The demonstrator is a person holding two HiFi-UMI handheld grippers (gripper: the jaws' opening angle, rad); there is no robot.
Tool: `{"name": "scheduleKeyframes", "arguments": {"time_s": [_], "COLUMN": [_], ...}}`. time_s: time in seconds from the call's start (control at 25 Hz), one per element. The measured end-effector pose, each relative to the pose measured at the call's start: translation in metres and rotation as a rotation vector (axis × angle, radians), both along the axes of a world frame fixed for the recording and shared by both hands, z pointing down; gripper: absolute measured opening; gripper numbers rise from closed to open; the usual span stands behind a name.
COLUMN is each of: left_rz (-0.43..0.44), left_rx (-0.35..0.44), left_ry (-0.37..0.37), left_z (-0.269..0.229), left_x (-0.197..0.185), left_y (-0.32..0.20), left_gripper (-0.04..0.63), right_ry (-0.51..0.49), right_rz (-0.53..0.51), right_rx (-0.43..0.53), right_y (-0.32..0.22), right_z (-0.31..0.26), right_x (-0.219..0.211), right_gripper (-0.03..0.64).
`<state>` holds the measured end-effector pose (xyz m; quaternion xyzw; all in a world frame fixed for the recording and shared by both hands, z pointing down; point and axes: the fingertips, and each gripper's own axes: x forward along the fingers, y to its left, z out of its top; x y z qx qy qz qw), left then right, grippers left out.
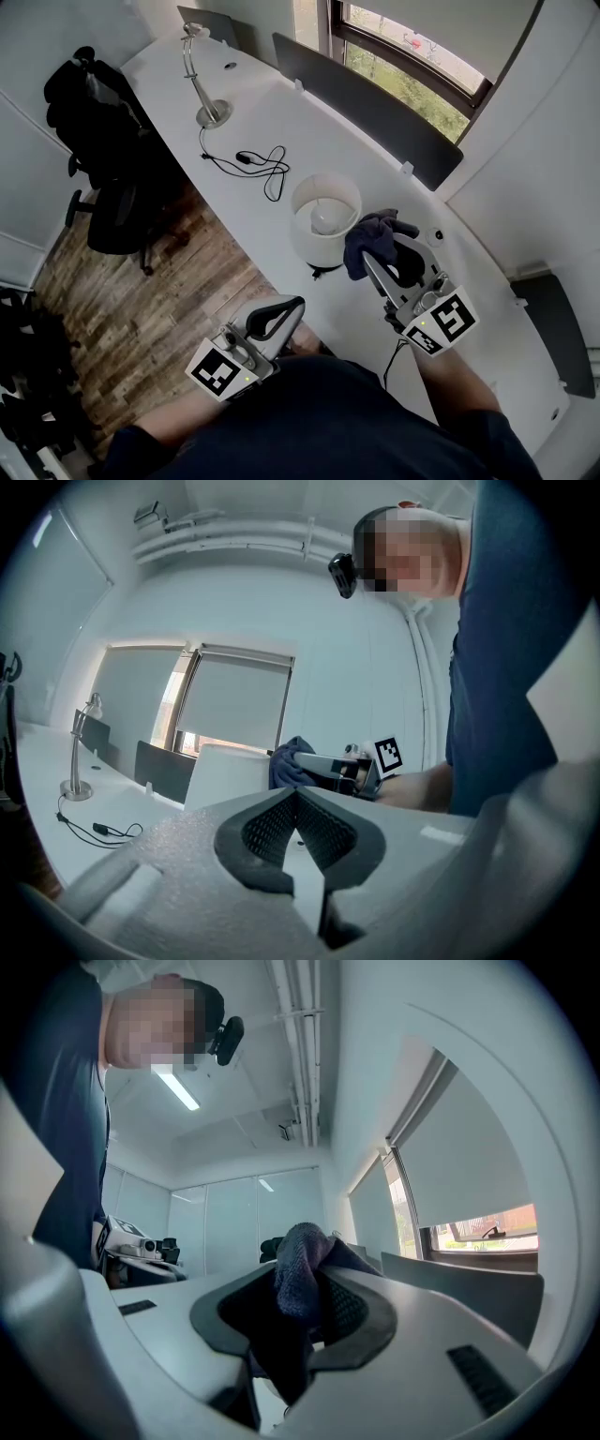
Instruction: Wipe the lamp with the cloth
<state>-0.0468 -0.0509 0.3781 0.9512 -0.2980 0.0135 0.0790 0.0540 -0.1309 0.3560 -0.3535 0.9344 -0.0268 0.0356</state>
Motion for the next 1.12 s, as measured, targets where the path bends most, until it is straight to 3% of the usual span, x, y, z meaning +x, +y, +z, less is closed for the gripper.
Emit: {"name": "scheduleKeyframes", "arguments": {"time_s": [0.24, 0.6, 1.12], "left_rz": [-0.012, -0.024, -0.050], "left_rx": [-0.008, -0.027, -0.034], "left_ry": [0.000, -0.039, -0.058], "left_z": [0.001, 0.011, 0.018], "left_x": [-0.001, 0.002, 0.012], "left_y": [0.000, -0.002, -0.002], "left_gripper": [0.006, 0.006, 0.006], "right_ry": [-0.014, 0.012, 0.111], "right_rz": [0.032, 0.109, 0.105], "right_rx": [0.009, -0.150, -0.295], "right_y": [-0.009, -0.020, -0.028], "right_z": [0.008, 0.090, 0.162], "right_x": [0.012, 0.033, 0.046], "right_gripper": [0.127, 0.124, 0.124]}}
